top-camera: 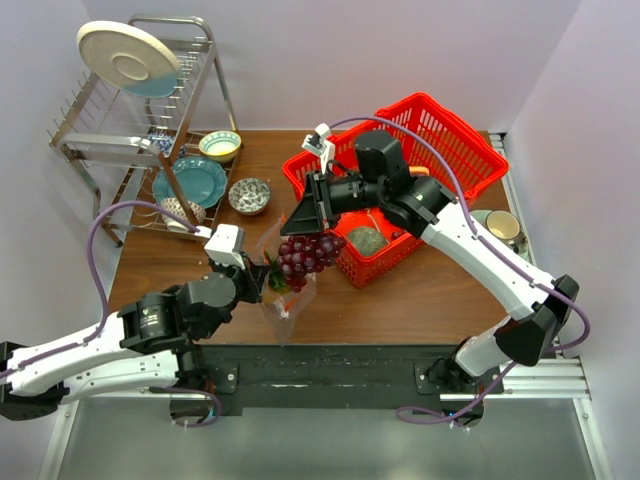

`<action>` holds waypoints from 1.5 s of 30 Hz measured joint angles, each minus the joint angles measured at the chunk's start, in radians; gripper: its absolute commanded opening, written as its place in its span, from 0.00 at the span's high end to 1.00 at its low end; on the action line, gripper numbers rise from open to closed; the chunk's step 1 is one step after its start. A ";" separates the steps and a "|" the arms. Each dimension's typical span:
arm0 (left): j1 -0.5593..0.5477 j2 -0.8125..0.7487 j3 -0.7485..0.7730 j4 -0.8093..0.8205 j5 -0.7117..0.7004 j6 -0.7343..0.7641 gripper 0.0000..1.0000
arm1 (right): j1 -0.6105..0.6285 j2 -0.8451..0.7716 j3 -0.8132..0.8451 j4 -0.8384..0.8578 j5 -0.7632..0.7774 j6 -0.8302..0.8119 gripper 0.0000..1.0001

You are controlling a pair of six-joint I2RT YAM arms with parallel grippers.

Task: Place the food in the zip-top bag and seal the zipper
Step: Place the fake fruit in the zipper food storage bag.

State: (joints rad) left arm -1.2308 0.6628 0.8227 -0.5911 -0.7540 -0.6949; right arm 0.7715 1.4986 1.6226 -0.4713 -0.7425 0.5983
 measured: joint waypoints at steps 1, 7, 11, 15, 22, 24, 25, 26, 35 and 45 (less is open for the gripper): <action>0.000 0.000 0.000 0.000 0.001 -0.002 1.00 | 0.001 0.000 0.000 0.005 0.002 0.002 1.00; 0.000 -0.016 0.000 -0.001 0.011 -0.020 1.00 | 0.019 0.000 -0.031 0.076 0.059 0.015 1.00; 0.000 -0.036 0.000 0.000 0.018 -0.030 1.00 | 0.042 0.002 -0.113 0.108 0.117 0.016 1.00; 0.000 -0.045 -0.002 0.000 0.023 -0.047 1.00 | 0.076 0.020 -0.171 0.105 0.185 0.009 1.00; 0.000 -0.037 -0.014 0.010 0.029 -0.055 1.00 | 0.136 0.020 -0.223 0.078 0.265 -0.008 1.00; 0.000 -0.032 -0.018 0.011 0.030 -0.058 1.00 | 0.162 0.026 -0.224 0.067 0.276 -0.008 1.00; 0.000 -0.027 -0.019 0.010 0.029 -0.060 1.00 | 0.180 0.030 -0.223 0.063 0.282 -0.010 1.00; 0.000 -0.026 -0.019 0.005 0.029 -0.061 1.00 | 0.195 0.037 -0.220 0.050 0.291 -0.014 1.00; 0.000 -0.035 -0.025 0.003 0.042 -0.081 1.00 | 0.222 0.158 -0.196 -0.050 0.451 -0.029 1.00; 0.000 -0.047 -0.069 0.058 0.098 -0.110 1.00 | 0.182 0.186 -0.170 -0.013 0.587 0.127 1.00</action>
State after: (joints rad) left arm -1.2304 0.6155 0.7536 -0.5335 -0.6563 -0.8051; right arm 0.9539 1.6848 1.4528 -0.4839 -0.1558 0.7254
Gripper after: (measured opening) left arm 0.019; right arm 0.084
